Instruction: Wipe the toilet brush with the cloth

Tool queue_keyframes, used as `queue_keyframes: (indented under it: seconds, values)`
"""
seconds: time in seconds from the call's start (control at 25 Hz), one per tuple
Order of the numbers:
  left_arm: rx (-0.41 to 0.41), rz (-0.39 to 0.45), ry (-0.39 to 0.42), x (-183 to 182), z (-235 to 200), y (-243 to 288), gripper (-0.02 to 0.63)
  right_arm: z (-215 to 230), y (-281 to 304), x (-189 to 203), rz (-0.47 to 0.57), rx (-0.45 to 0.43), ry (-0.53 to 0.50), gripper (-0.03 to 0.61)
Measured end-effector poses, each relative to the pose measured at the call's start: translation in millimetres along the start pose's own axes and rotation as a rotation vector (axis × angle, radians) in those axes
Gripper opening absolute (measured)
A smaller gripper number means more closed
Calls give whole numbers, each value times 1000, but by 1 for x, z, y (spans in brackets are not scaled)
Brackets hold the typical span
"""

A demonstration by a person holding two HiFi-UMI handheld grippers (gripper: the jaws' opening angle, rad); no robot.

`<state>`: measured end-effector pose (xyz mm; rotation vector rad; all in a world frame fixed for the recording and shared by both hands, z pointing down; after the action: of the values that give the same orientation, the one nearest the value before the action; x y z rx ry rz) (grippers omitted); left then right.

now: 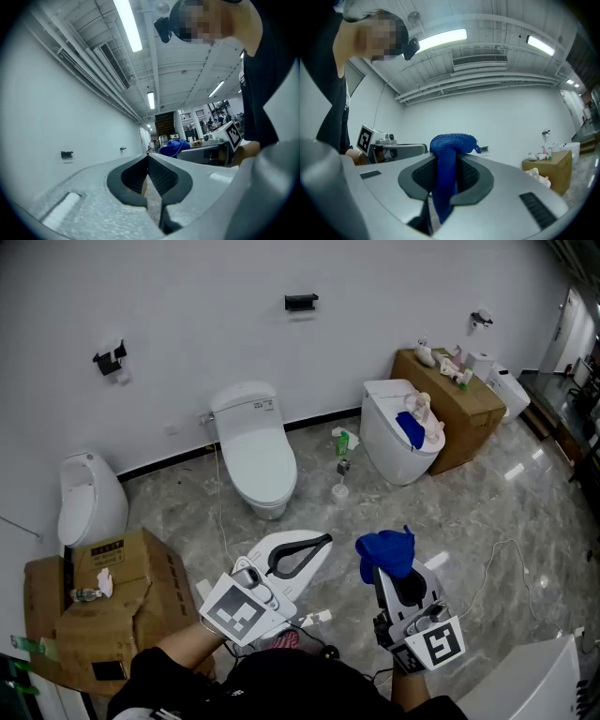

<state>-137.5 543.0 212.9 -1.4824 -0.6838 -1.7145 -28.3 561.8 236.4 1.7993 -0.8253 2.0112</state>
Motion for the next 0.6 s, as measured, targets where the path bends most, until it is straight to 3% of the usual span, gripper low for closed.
queue_keyframes:
  seconds: [0.36,0.6]
  values:
    - [-2,-16,-1,2,10,2,3,10,-10,1,14,39,26,77]
    - [-7,-15,-7,1,25,13,3,19,-25,-2,26,18,26,77]
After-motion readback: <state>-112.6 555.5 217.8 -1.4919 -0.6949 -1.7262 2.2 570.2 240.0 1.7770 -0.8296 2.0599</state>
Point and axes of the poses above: the fingertips, and each gripper's own axes: y forward along the fingers, z to its right, x out of its underside, the point moved 2 cm from there along -y, backward along the fingers
